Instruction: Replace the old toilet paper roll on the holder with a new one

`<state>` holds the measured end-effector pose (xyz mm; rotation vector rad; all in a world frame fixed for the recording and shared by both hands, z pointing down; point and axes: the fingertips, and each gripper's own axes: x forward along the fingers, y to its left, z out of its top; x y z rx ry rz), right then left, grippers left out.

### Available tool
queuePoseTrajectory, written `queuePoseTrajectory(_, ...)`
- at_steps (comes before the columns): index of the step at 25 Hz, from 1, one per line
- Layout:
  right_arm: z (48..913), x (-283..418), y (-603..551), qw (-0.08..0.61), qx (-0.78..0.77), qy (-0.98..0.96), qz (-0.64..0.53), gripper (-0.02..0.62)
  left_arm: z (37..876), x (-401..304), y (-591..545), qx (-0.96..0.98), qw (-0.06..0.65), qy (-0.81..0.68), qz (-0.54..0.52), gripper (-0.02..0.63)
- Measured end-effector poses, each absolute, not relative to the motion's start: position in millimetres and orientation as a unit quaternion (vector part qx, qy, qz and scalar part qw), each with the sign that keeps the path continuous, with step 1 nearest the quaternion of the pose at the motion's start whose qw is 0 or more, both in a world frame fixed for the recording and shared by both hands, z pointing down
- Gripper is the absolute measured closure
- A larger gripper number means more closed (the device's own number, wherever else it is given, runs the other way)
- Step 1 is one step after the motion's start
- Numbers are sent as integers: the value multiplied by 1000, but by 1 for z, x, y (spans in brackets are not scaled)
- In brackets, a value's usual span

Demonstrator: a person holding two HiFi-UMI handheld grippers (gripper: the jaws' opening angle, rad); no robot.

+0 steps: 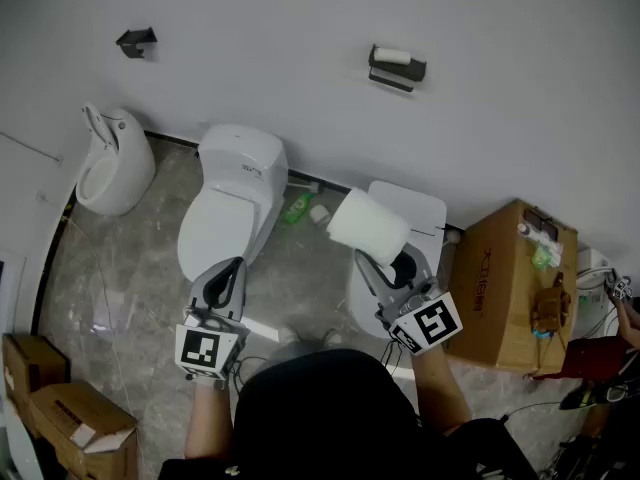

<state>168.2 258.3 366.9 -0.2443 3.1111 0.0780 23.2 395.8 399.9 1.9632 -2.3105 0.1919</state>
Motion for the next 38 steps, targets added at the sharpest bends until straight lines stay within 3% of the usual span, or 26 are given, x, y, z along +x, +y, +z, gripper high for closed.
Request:
queuePoseTrajectory(11,373,135,280,-3,-92,996,21,456,407,-10,422,662,22,-746,67,594)
queuePoseTrajectory(23,383,90,270,-22,-128,991,27,454,442,-79,434,659,75,-746,56,594)
queuePoseTrajectory(38,413,13,136,-37,-126,991,28,454,465,-144,300,667,89,-735,82,592)
